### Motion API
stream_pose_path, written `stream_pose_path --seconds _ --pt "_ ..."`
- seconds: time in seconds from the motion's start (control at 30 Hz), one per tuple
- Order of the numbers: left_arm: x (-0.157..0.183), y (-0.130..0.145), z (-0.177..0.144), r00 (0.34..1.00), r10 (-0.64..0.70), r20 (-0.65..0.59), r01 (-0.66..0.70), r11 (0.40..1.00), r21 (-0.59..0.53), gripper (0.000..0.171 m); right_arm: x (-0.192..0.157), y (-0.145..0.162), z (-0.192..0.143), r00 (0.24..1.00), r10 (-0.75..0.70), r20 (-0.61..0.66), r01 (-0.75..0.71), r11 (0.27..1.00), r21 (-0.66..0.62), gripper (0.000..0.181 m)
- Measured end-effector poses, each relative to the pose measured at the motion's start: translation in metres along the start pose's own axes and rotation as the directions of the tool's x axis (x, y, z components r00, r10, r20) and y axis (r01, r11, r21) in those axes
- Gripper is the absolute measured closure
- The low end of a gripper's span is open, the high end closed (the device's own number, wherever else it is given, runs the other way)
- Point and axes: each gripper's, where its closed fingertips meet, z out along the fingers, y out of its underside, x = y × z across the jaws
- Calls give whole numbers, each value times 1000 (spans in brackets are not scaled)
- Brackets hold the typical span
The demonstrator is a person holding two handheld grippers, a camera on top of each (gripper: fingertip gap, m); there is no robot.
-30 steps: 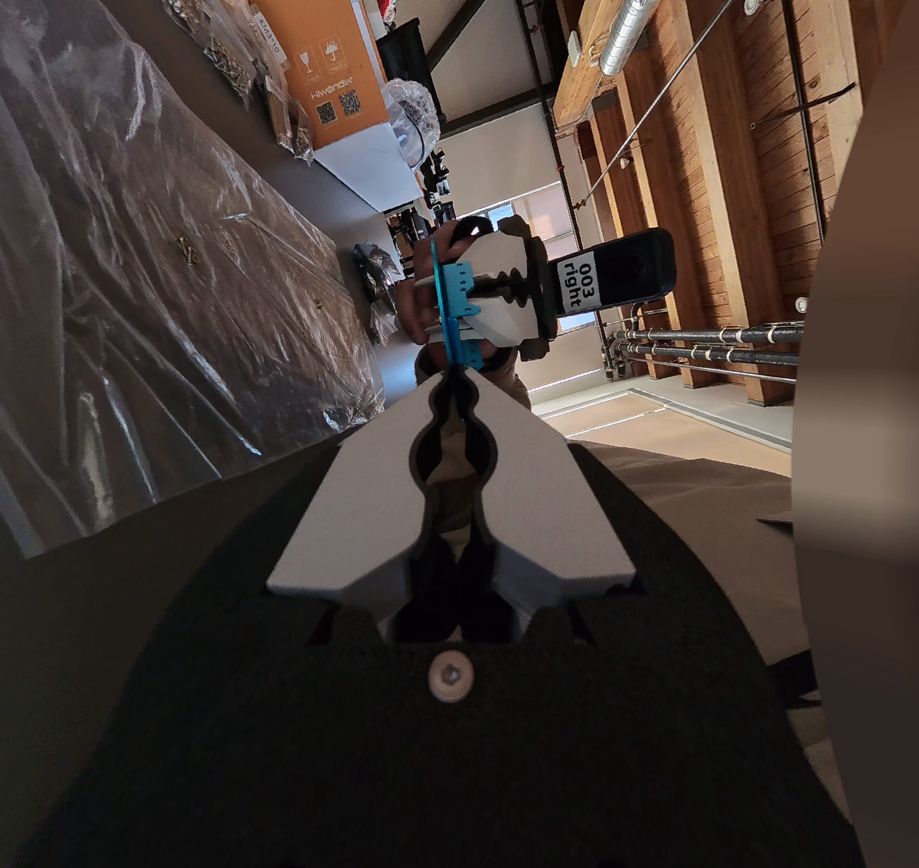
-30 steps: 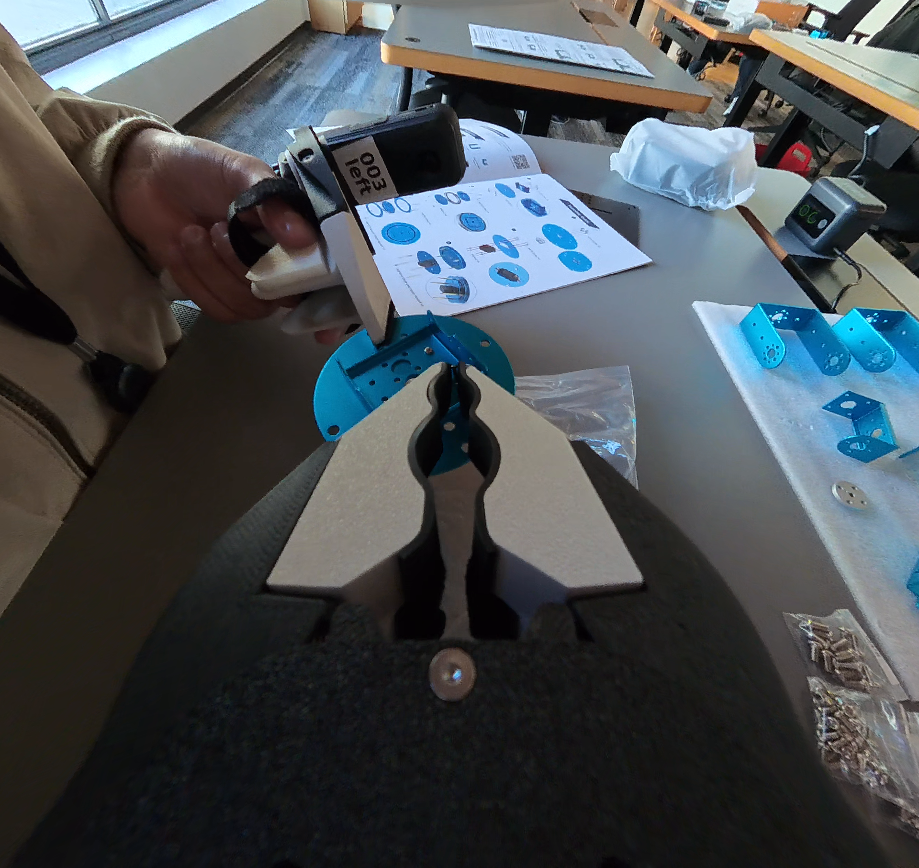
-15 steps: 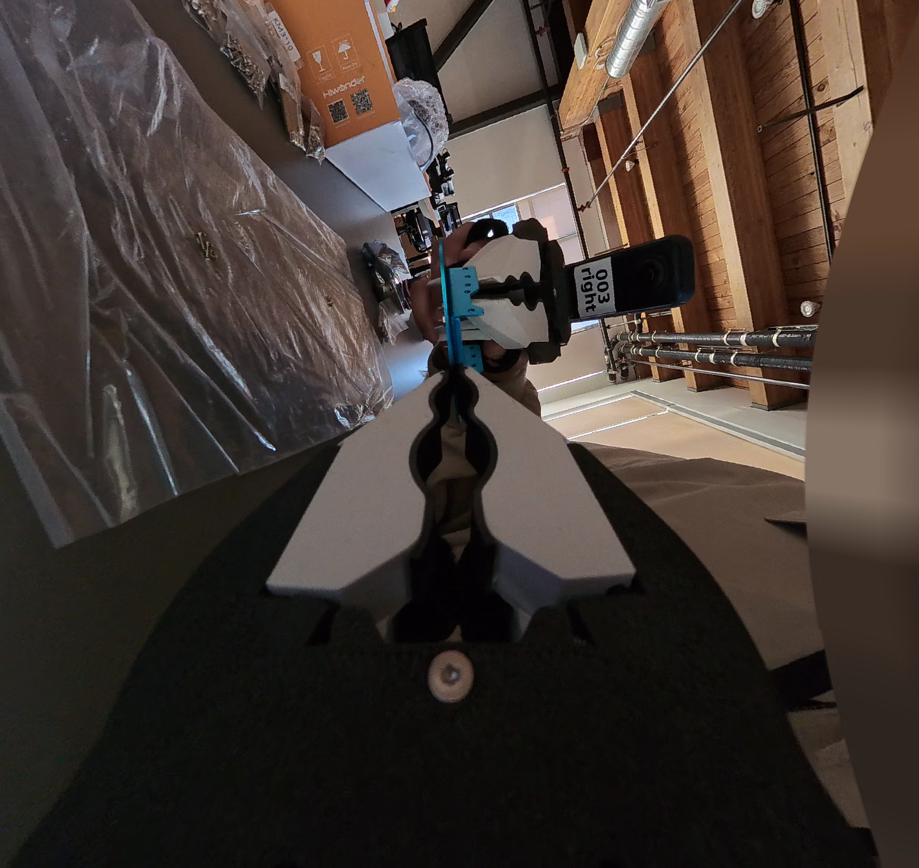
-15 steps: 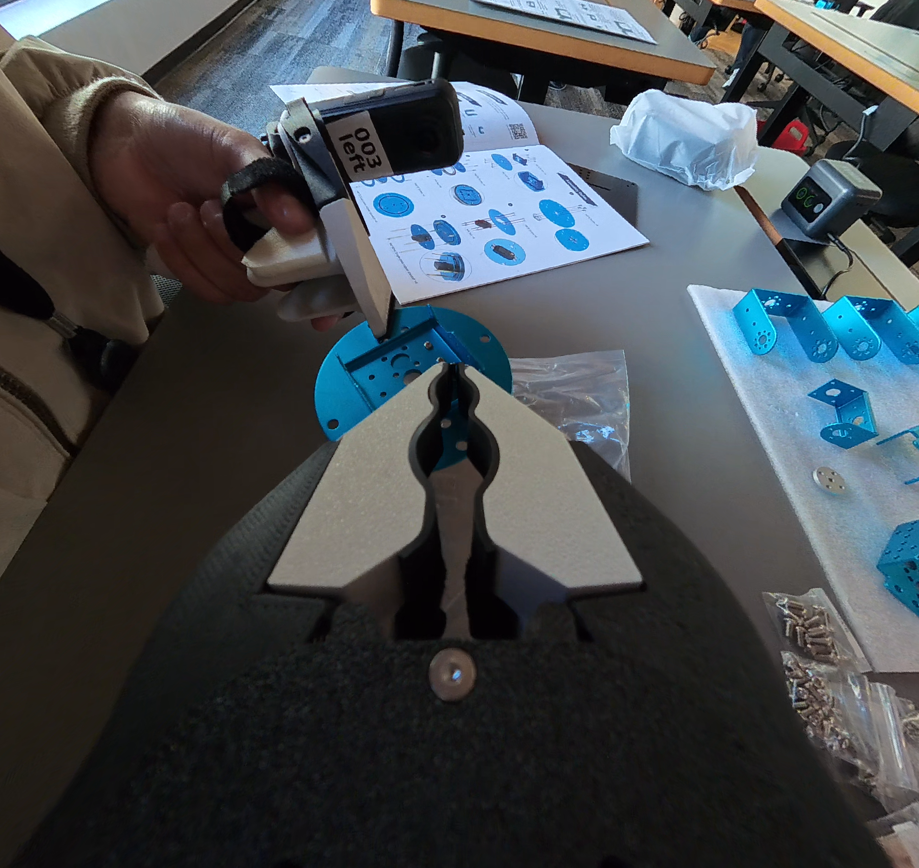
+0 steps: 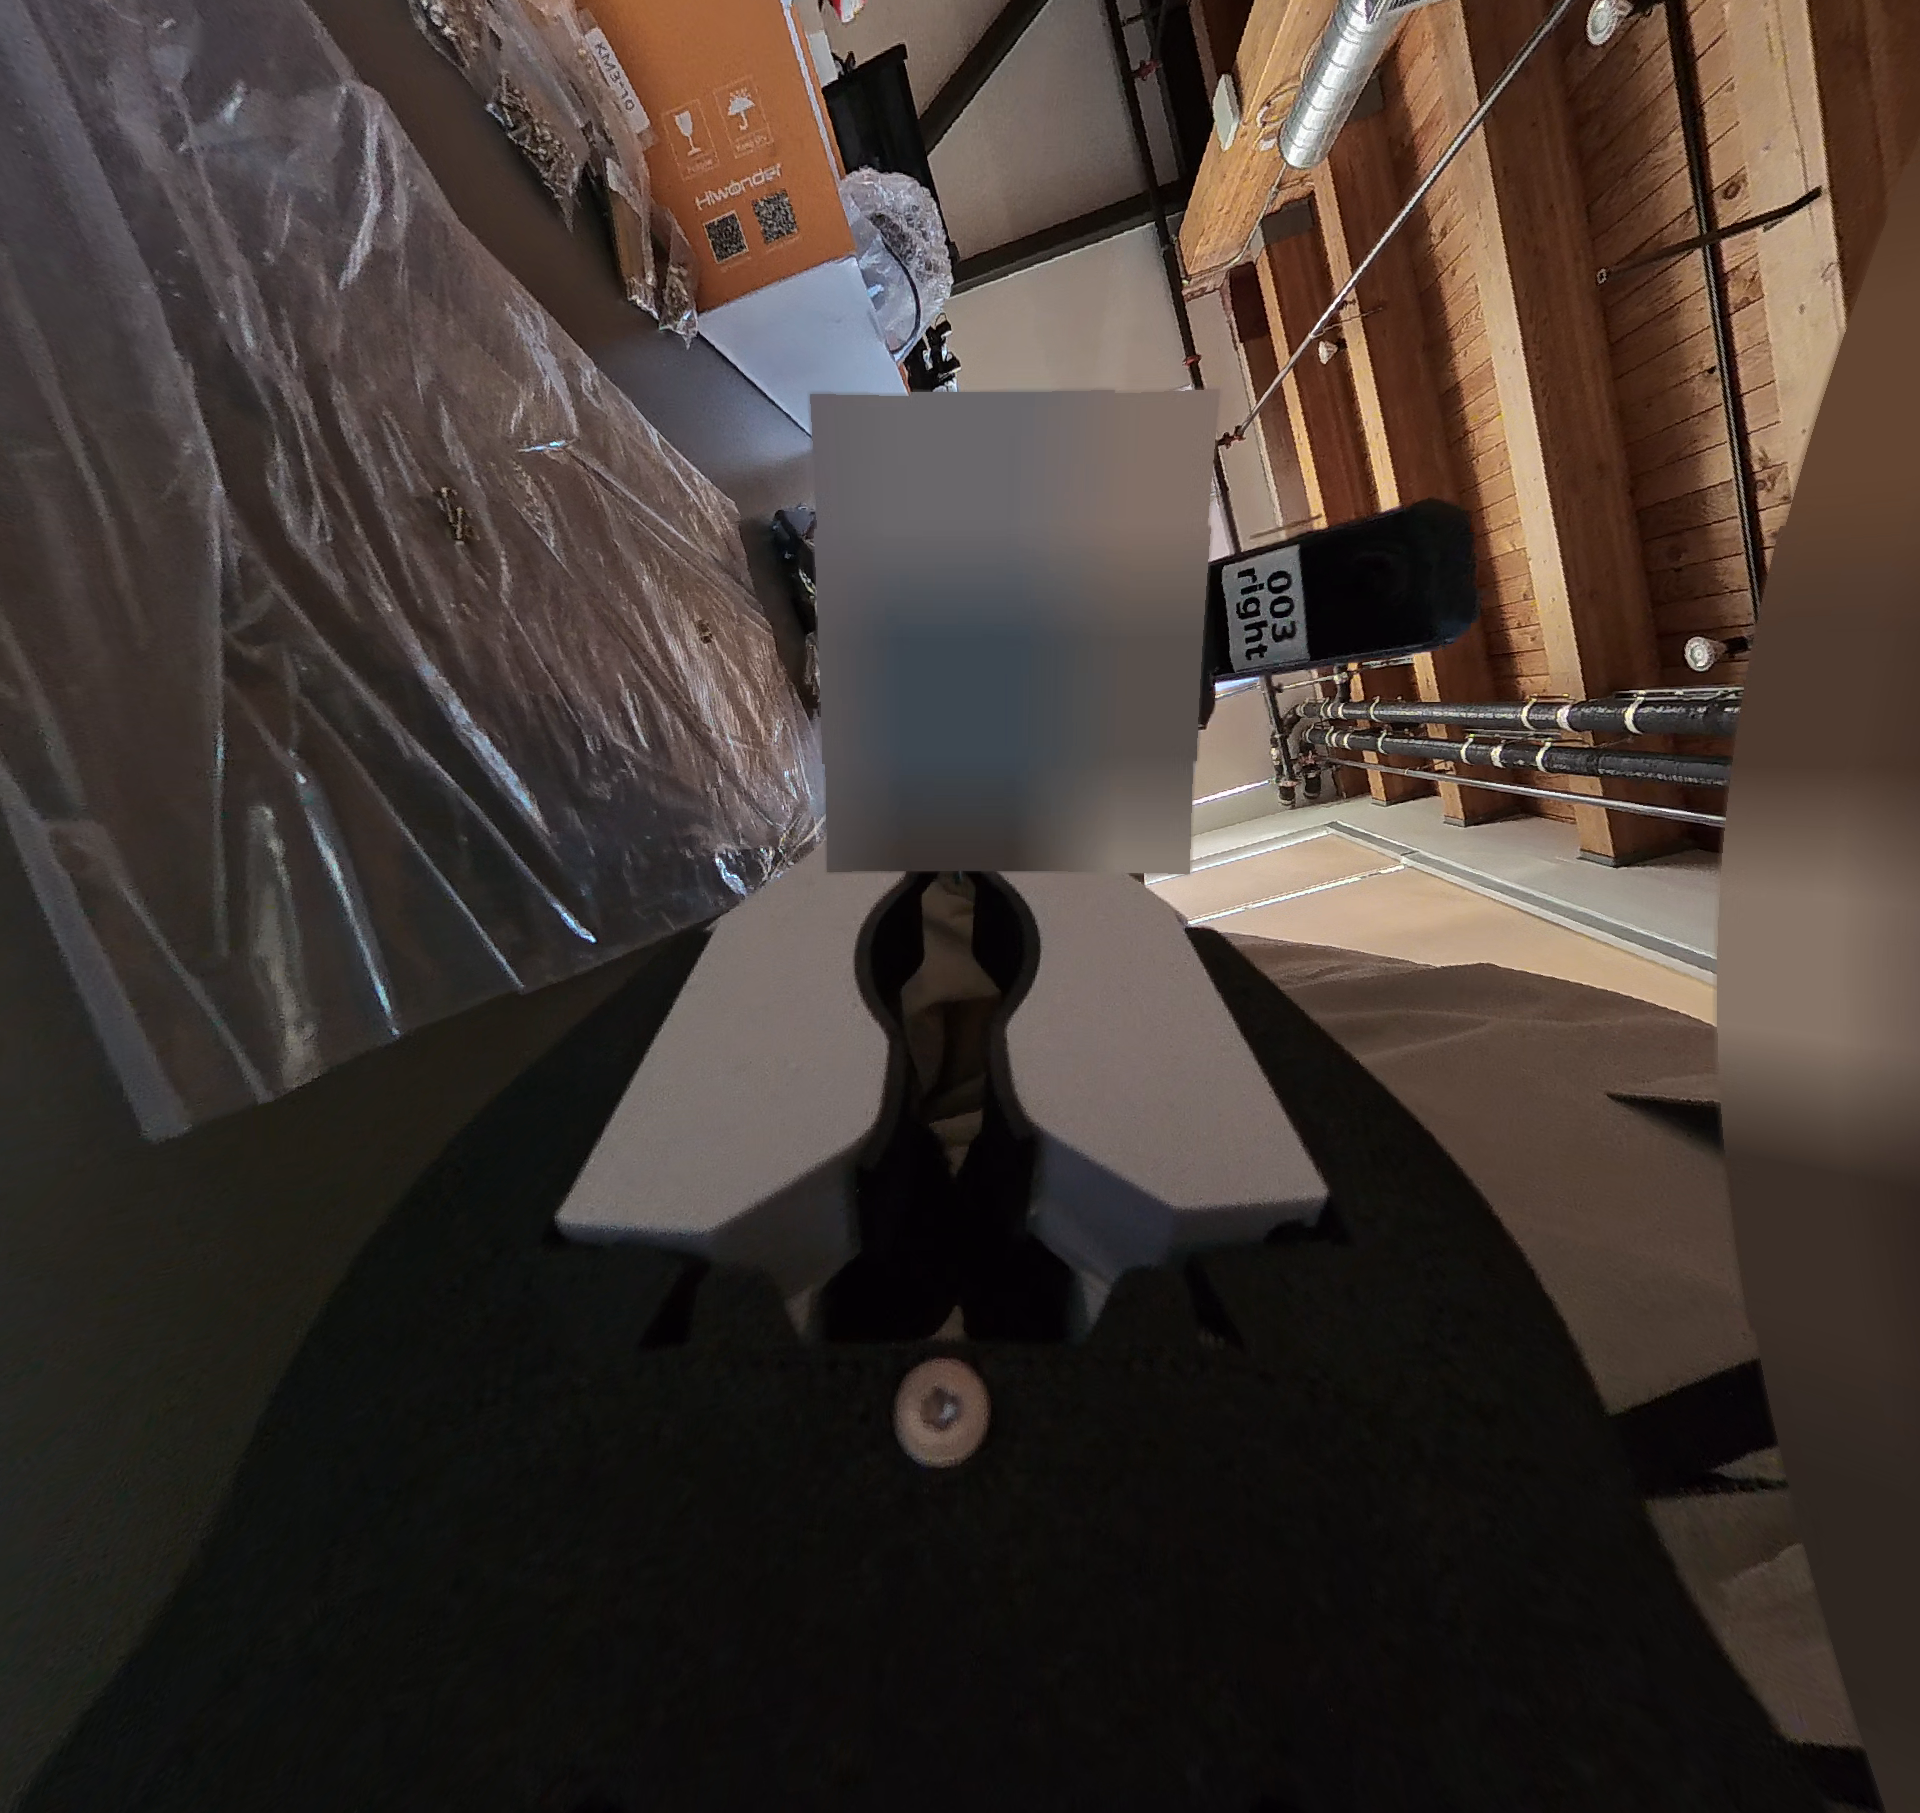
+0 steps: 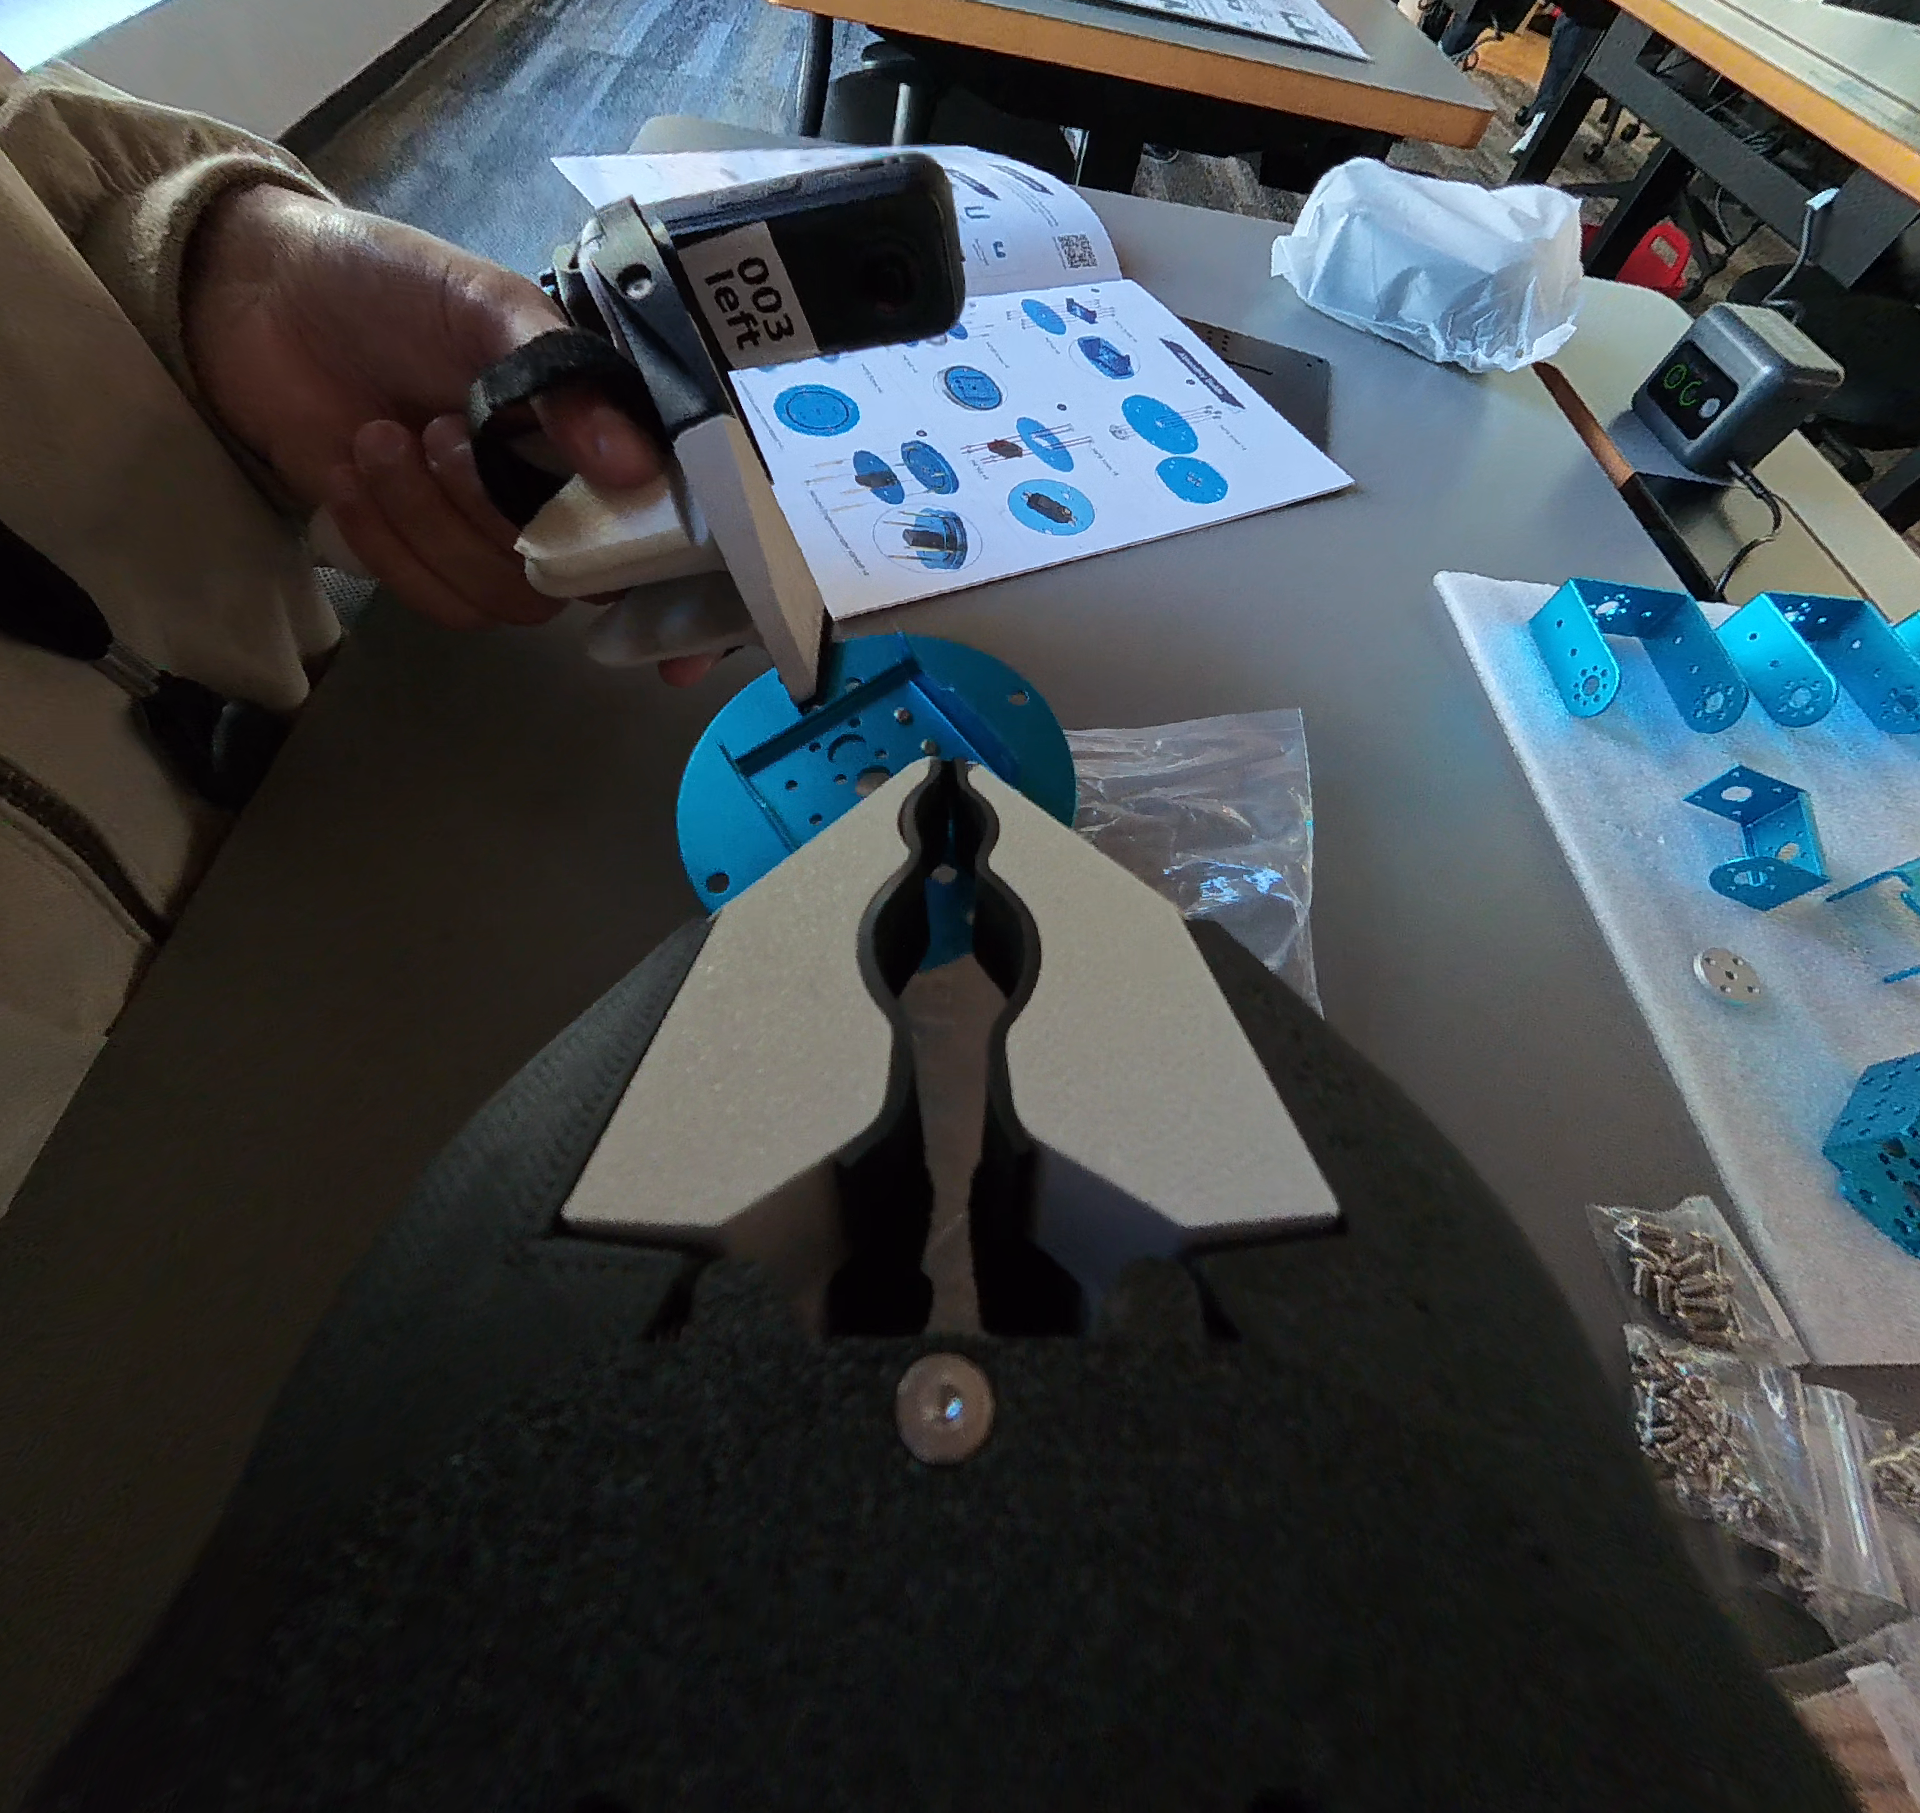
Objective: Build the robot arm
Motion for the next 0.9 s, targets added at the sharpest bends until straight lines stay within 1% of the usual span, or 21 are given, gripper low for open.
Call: stream_pose_path --seconds 0.13,0.27,0.33,0.43,0.6,0.9 --pt "-4 -2 -1 999 -32 -9 32 999 11 171 3 -3 -8 999 29 -27 -30 998 -53 181" --pt "-8 -2 0 999 -32 4 32 999 14 171 -4 -6 -12 996 92 16 -89 988 -129 175" --pt "-7 -1 1 1000 -15 9 15 1000 5 171 -9 -1 -8 996 81 29 -74 980 -184 174" --pt "-6 -1 3 1000 0 14 0 1000 -3 171 -9 13 -2 1000 22 3 -20 963 -268 176" --pt "-9 2 4 1000 -14 17 14 1000 -10 171 -7 19 -2 1000 -4 -15 -1 957 -289 180" --pt "-12 3 5 1000 -13 25 13 1000 -16 171 -10 25 -2 998 -58 0 55 946 -319 179"
